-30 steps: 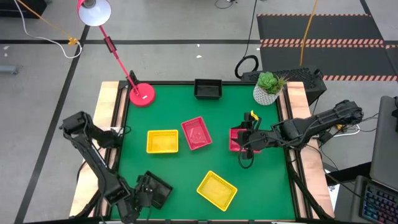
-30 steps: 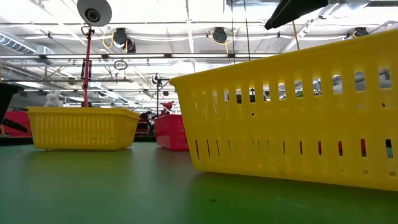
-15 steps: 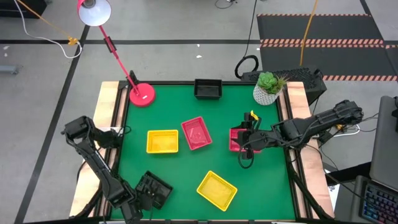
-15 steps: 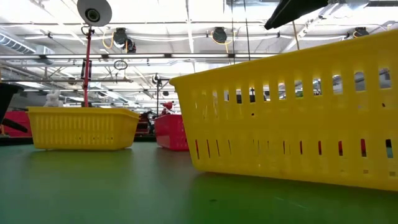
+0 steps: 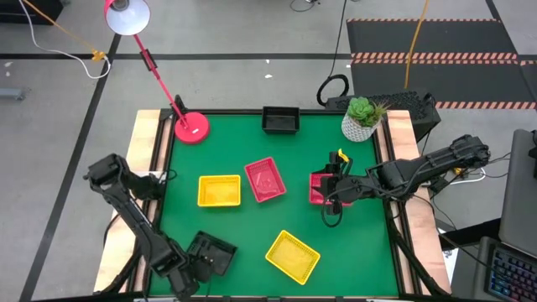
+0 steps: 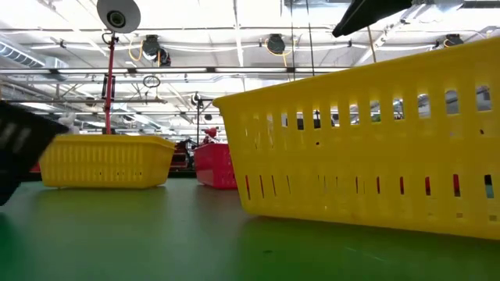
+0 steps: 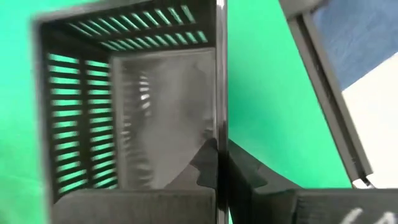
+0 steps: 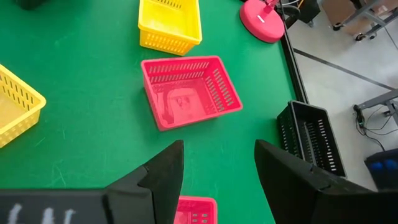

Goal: Stack baskets by color
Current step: Stack the bottom black bin on the top stacked black bins

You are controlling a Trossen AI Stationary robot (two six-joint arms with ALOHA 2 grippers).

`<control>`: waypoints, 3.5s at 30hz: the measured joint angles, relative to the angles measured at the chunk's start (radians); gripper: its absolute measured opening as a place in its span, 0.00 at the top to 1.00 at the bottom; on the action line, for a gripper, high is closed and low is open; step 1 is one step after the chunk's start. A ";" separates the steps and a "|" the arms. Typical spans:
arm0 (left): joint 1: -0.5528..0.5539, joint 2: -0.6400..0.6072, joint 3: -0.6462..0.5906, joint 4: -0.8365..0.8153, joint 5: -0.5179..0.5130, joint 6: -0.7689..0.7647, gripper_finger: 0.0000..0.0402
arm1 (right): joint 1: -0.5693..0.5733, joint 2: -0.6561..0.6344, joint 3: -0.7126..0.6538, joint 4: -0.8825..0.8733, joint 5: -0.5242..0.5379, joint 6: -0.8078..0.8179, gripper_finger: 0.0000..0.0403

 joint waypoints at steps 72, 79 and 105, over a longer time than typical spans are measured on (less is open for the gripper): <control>0.718 0.055 0.377 0.031 -0.562 0.765 0.98 | -0.122 0.326 0.002 0.612 0.177 -0.409 0.95; 0.714 0.055 0.376 0.054 -0.554 0.770 0.98 | -0.121 0.327 0.001 0.594 0.183 -0.410 0.89; 0.692 0.051 0.379 0.094 -0.562 0.703 0.62 | -0.126 0.328 -0.001 0.600 0.189 -0.452 0.99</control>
